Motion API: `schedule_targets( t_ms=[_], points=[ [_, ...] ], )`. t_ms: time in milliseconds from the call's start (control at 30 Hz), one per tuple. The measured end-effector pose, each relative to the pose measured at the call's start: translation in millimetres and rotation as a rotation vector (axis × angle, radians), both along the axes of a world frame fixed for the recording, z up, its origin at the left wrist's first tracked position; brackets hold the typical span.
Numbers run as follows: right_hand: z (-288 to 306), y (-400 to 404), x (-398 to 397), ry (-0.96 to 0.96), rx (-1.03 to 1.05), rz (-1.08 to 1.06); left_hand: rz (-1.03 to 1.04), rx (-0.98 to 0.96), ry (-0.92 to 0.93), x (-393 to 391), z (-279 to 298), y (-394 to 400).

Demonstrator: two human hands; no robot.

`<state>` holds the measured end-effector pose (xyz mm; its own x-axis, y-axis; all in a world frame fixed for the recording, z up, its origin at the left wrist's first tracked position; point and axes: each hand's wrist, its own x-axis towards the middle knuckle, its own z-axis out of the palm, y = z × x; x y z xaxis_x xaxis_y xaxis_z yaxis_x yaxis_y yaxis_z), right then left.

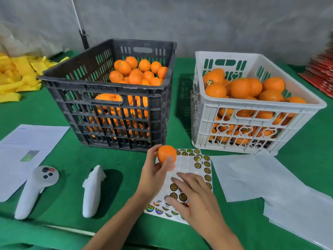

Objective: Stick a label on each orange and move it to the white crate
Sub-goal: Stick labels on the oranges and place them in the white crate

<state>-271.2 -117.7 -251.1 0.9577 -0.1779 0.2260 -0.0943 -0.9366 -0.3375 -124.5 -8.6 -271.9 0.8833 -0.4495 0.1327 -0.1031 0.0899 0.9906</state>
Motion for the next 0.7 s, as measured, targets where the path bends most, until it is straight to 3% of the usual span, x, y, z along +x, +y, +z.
schedule_targets(
  t_ms=[233, 467, 567, 700],
  points=[
    [-2.2, 2.4, 10.1, -0.107, -0.094, 0.006, 0.017, -0.053, 0.077, -0.7, 0.7, -1.1],
    [-2.6, 7.0, 19.9, -0.113, 0.533, -0.172, -0.022, -0.011, 0.058, -1.7, -0.1, -1.0],
    [-0.7, 6.4, 20.9, -0.086, 0.588, -0.219, -0.031, 0.002, 0.051, -1.8, 0.3, -1.4],
    [-0.8, 8.6, 18.1, -0.077, 0.489, -0.206, -0.025, 0.011, 0.049, -3.0, 2.6, -1.5]
  ],
)
